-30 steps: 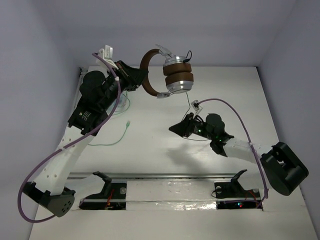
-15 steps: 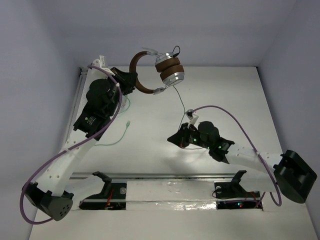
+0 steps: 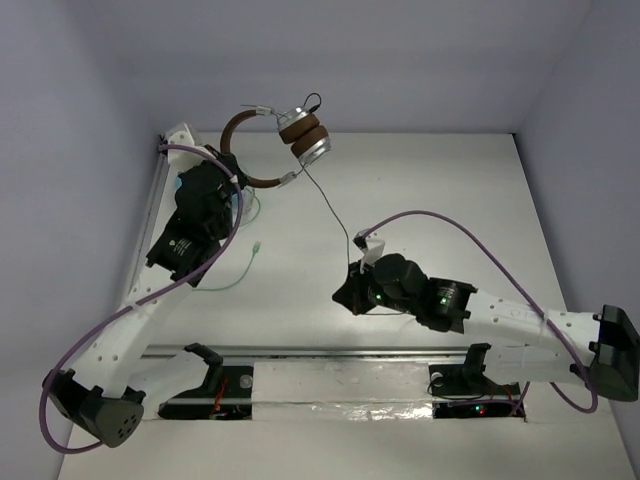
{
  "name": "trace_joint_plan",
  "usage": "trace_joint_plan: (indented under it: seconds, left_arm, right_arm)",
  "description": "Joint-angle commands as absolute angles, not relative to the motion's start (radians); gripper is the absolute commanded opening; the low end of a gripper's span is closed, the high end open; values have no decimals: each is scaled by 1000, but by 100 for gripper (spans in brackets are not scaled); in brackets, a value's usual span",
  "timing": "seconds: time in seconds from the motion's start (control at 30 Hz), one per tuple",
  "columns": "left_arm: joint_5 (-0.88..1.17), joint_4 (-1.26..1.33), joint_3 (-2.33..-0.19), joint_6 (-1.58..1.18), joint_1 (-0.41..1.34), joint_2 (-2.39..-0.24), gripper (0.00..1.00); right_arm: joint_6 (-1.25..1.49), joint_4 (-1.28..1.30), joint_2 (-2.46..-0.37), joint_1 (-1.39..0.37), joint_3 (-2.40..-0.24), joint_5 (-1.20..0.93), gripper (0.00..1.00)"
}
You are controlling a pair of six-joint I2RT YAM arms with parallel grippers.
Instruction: Wrap the headphones
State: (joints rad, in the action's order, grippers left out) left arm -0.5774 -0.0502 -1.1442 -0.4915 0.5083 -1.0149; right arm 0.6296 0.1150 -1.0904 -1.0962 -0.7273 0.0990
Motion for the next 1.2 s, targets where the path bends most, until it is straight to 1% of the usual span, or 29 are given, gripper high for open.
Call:
trace_joint_plan:
  seconds: [0.0, 0.07, 0.13, 0.2, 0.23, 0.4, 0.47, 0.6, 0.63, 0.83, 0.97, 1.17]
  left_arm:
    - [-682, -29, -1146, -434, 514, -1031, 0]
    - [-683, -52, -1149, -405, 525, -1049, 0]
    - [-670, -80, -1181, -402, 525, -1074, 0]
    - [-693, -104, -1209, -376, 546, -1089, 0]
    - [-695, -112, -1215, -365, 546, -1100, 0]
    - [-716, -170, -1209, -284, 589, -1126, 0]
    - [-680, -225, -1210, -256, 609, -1156, 0]
    - [-680, -321, -1203, -235, 715, -1198, 0]
    - [-646, -336, -1195, -233, 736, -1197, 0]
    - [-416, -379, -1117, -213, 736, -1138, 0]
    - [-299, -380, -1063, -178, 736, -1080, 0]
    - [-135, -380, -1020, -161, 736, -991, 0]
  right_arm:
    - [581, 322, -1060, -1158, -885, 247, 0]
    - [565, 437, -1080, -1181, -951, 307, 0]
    - [540, 558, -1127, -1192, -1063, 348, 0]
    - [523, 621, -1156, -1221, -1130, 391, 0]
    - [514, 673, -1169, -1230, -1188, 446, 0]
    - [459, 726, -1178, -1230, -1302, 482, 0]
    - [425, 738, -1186, -1230, -1350, 506, 0]
    - [390, 785, -1238, -1230, -1422, 583, 0]
    - [365, 782, -1255, -1230, -1428, 598, 0]
    - [308, 798, -1279, -1218, -1474, 679, 0]
    - [282, 792, -1270, -1187, -1463, 701, 0]
    - [246, 713, -1269, -1121, -1396, 732, 0]
